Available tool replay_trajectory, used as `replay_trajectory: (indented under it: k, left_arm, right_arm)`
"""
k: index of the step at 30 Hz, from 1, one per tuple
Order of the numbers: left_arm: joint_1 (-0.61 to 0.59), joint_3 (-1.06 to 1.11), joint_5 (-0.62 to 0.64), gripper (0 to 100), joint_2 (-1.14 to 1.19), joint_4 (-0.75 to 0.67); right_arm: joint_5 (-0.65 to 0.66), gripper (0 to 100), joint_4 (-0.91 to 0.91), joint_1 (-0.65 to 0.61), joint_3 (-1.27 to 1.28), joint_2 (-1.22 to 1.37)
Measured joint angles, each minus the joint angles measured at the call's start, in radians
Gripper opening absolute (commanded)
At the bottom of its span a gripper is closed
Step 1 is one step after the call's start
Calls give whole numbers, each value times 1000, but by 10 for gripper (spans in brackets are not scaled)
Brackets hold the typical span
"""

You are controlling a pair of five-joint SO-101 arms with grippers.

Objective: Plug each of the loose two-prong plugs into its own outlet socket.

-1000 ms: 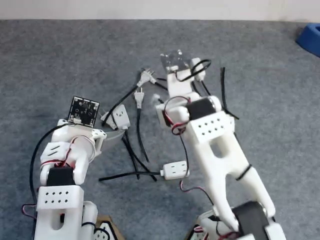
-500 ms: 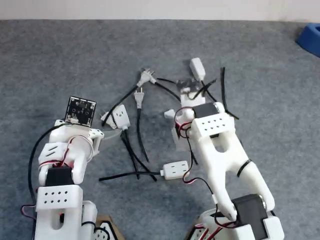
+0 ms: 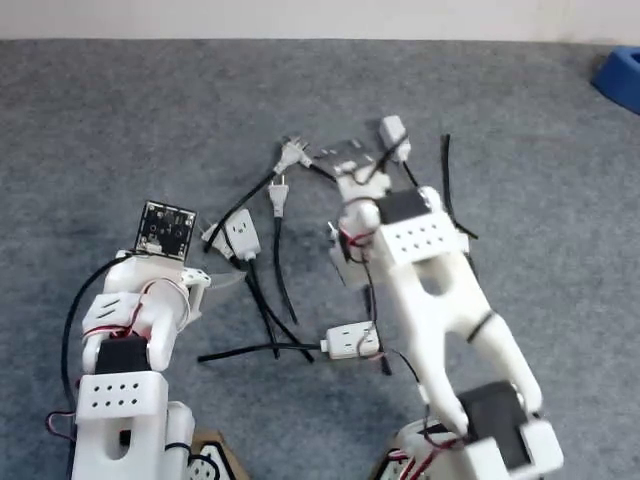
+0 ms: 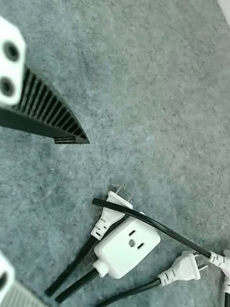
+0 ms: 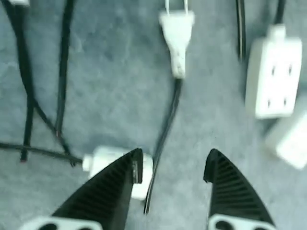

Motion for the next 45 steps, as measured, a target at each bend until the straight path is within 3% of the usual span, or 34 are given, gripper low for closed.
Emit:
replay_trajectory:
  k: [9,13,19,35,42,45]
  left_arm:
    - [-31,0,0,474,0,0]
    - [-61,0,0,474,0,0]
    - [-71,0,0,474,0,0]
    - [-80,0,0,474,0,0]
    - [-80,0,0,474,0,0]
    - [-80,0,0,474,0,0]
  right_arm:
    - [89,213,69,-12,-477,614]
    - [127,213,92,-12,-660,749]
    - [187,213,94,-12,-744,801]
    - [189,212,147,20,-744,804]
    - [226,91,141,20,-744,804]
    - [226,84,123,21,-744,804]
